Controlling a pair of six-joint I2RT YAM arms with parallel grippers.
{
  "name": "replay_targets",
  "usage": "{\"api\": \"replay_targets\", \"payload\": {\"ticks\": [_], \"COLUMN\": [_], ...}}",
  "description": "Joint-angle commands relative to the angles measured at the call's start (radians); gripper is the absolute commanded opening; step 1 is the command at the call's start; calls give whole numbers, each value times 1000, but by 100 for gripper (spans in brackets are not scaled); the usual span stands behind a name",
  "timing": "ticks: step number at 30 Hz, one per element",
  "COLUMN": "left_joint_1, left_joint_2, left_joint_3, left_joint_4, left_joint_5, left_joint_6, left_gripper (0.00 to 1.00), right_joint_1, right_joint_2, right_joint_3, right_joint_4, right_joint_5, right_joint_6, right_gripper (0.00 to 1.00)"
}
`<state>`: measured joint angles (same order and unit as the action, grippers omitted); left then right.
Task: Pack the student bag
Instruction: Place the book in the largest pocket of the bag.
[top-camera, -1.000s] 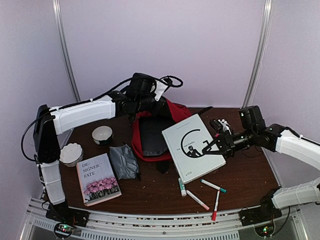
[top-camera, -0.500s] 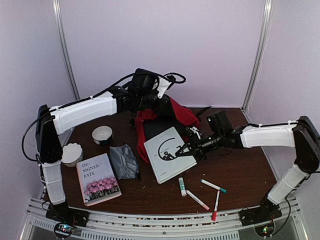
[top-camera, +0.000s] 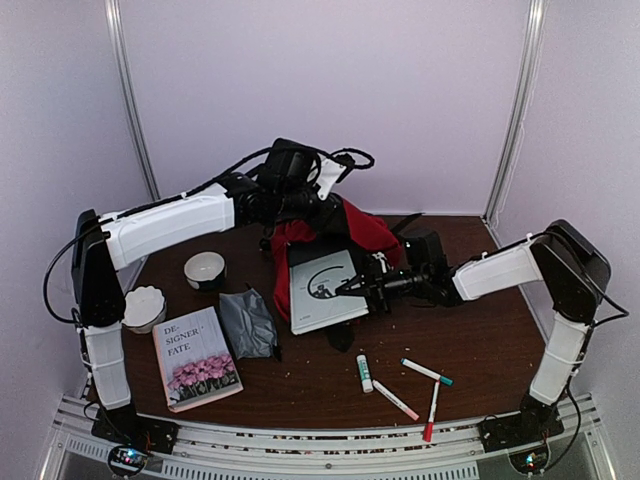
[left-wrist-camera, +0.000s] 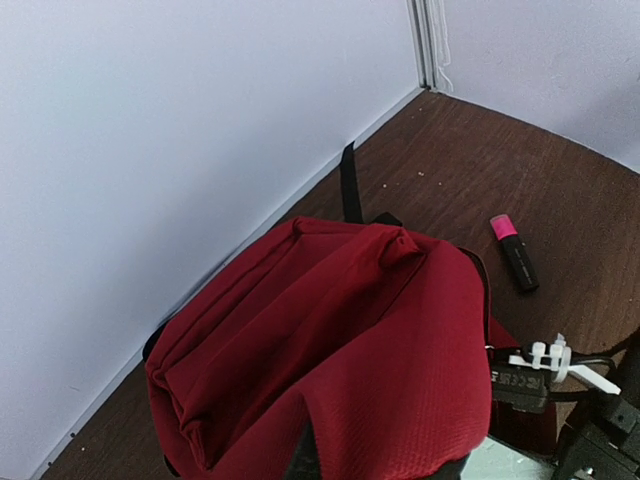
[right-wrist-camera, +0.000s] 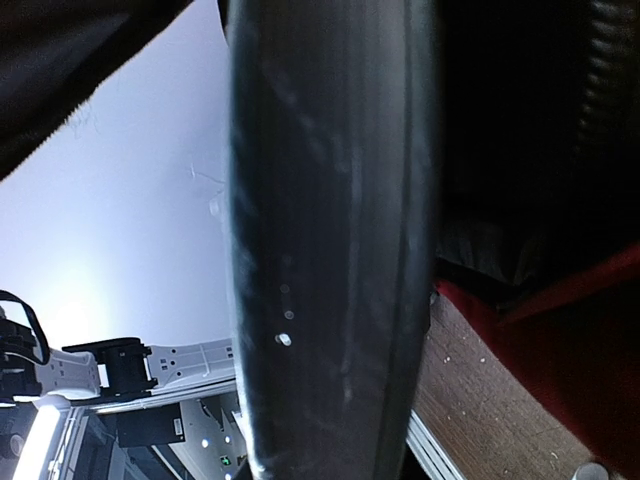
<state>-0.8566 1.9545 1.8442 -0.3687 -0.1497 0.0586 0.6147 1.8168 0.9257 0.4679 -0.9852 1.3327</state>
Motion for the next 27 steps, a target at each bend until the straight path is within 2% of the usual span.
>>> {"api": "replay_targets", "payload": {"ticks": [1, 9, 15, 16, 18, 20, 27], "left_joint_1": [-21, -53, -64, -65, -65, -66, -65], "left_joint_2": [-65, -83, -100, -101, -105, -107, -109], "left_joint_3": [9, 0, -39, -45, -51, -56, -79], "left_joint_4": [80, 60, 50, 50, 50, 50, 65], "left_joint_5": [33, 24, 14, 16, 17, 19, -6], "left_joint_6": [-10, 9, 20, 18, 18, 19, 29], "left_gripper": [0, 0, 0, 0, 0, 0, 0], "right_joint_1": [-43, -65, -86, -89, -95, -101, -115], "right_joint_2": [23, 97, 210, 231, 247, 238, 100], "right_joint_3": [57, 115, 230, 239, 247, 233, 144], "right_joint_4": [127, 70, 59, 51, 21, 8, -98], "right_joint_5": [38, 143, 171, 172, 177, 179, 202], "right_joint_6": [0, -13, -7, -8, -16, -25, -89], "right_gripper": [0, 0, 0, 3, 16, 22, 52]}}
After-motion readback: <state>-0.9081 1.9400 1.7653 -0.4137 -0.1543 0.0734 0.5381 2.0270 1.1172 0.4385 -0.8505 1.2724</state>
